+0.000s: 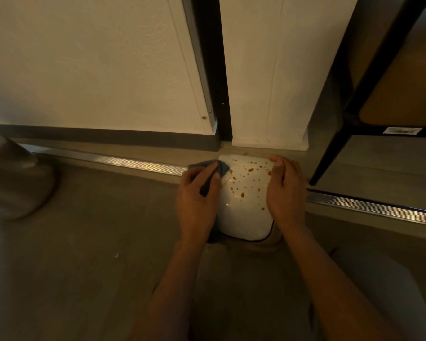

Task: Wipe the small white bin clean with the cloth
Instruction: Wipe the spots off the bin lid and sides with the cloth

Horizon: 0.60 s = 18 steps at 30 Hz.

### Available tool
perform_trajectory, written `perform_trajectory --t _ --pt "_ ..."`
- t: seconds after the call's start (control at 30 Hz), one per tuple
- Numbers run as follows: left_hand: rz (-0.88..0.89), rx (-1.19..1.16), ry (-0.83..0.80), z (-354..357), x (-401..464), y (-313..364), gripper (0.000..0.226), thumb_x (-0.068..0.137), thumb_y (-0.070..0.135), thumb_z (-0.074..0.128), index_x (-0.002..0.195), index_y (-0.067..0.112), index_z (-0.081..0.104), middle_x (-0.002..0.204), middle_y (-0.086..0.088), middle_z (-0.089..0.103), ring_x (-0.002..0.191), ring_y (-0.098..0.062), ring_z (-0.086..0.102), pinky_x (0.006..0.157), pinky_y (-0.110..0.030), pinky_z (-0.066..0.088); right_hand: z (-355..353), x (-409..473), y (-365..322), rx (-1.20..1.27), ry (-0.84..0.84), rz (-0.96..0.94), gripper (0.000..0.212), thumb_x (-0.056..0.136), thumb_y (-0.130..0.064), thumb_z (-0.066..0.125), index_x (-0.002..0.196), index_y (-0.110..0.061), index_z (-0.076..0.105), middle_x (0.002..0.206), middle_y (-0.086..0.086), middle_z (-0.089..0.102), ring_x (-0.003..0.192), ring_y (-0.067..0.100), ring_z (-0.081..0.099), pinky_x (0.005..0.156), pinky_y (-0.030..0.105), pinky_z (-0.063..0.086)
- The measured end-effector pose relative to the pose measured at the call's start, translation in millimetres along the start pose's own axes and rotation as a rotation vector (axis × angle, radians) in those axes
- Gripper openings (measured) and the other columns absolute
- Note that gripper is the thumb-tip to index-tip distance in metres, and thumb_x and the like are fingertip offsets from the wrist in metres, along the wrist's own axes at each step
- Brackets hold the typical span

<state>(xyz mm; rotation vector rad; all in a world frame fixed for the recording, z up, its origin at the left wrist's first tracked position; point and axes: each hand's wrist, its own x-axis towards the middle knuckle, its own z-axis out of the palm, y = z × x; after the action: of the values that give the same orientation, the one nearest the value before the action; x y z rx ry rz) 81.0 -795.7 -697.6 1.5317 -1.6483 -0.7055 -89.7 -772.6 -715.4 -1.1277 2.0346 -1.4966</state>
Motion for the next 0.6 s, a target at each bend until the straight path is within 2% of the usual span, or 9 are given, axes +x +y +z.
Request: perform_trajectory --t 0.1,0.2,0.3,0.4,0.5,0.6 --pt "0.074 0.009 0.046 -0.1 -44.4 -20.6 0.031 0.094 0.031 0.066 0.123 0.041 0.063 0.131 0.013 0.046 0.120 0.003 0.046 0.095 -0.009 0.038 -1.0 -0.5 0.2 -0.002 -0.005 -0.003 0.032 0.107 -0.029 0.034 0.123 -0.020 0.060 0.119 -0.002 0.059 0.111 0.016 0.055 0.098 0.035 0.046" --pt "0.046 -0.004 0.074 0.0 -61.4 -33.2 0.032 0.092 0.028 0.069 0.120 0.041 0.062 0.128 0.012 0.046 0.120 -0.001 0.048 0.097 -0.018 0.044 -1.7 -1.2 0.1 -0.007 -0.011 -0.004 0.033 0.107 -0.030 0.033 0.124 -0.019 0.060 0.120 -0.002 0.059 0.112 0.014 0.053 0.096 0.028 0.042" --pt "-0.018 -0.029 0.041 -3.1 -35.1 -21.5 0.026 0.094 0.035 0.065 0.119 0.042 0.062 0.124 0.017 0.046 0.112 0.003 0.049 0.093 -0.017 0.044 -1.1 -1.5 -0.1 -0.003 -0.012 0.003 0.035 0.107 -0.030 0.032 0.124 -0.018 0.060 0.120 -0.003 0.059 0.113 0.013 0.053 0.096 0.025 0.039" --pt "-0.051 0.023 -0.022 -4.5 9.0 -1.8 0.030 0.097 0.045 0.058 0.125 0.035 0.062 0.123 0.015 0.048 0.108 -0.001 0.050 0.095 -0.021 0.044 0.0 -1.1 0.2 0.000 -0.009 0.008 0.036 0.107 -0.030 0.031 0.124 -0.017 0.061 0.121 -0.002 0.059 0.114 0.014 0.053 0.098 0.028 0.041" --pt "0.055 0.099 -0.060 -1.0 25.9 8.5 0.030 0.097 0.046 0.058 0.124 0.035 0.064 0.120 0.018 0.047 0.108 -0.002 0.050 0.094 -0.023 0.045 -0.1 -0.9 -0.4 -0.001 -0.001 0.014 0.036 0.107 -0.029 0.031 0.124 -0.016 0.061 0.122 0.000 0.059 0.114 0.015 0.053 0.097 0.027 0.040" --pt "0.157 0.139 -0.039 1.0 -3.8 -0.8 0.031 0.097 0.042 0.059 0.128 0.036 0.061 0.129 0.021 0.043 0.117 0.000 0.045 0.096 -0.016 0.039 -1.0 -1.3 -1.3 0.000 0.004 0.016 0.037 0.107 -0.030 0.031 0.124 -0.016 0.061 0.122 0.000 0.059 0.116 0.015 0.052 0.098 0.026 0.039"
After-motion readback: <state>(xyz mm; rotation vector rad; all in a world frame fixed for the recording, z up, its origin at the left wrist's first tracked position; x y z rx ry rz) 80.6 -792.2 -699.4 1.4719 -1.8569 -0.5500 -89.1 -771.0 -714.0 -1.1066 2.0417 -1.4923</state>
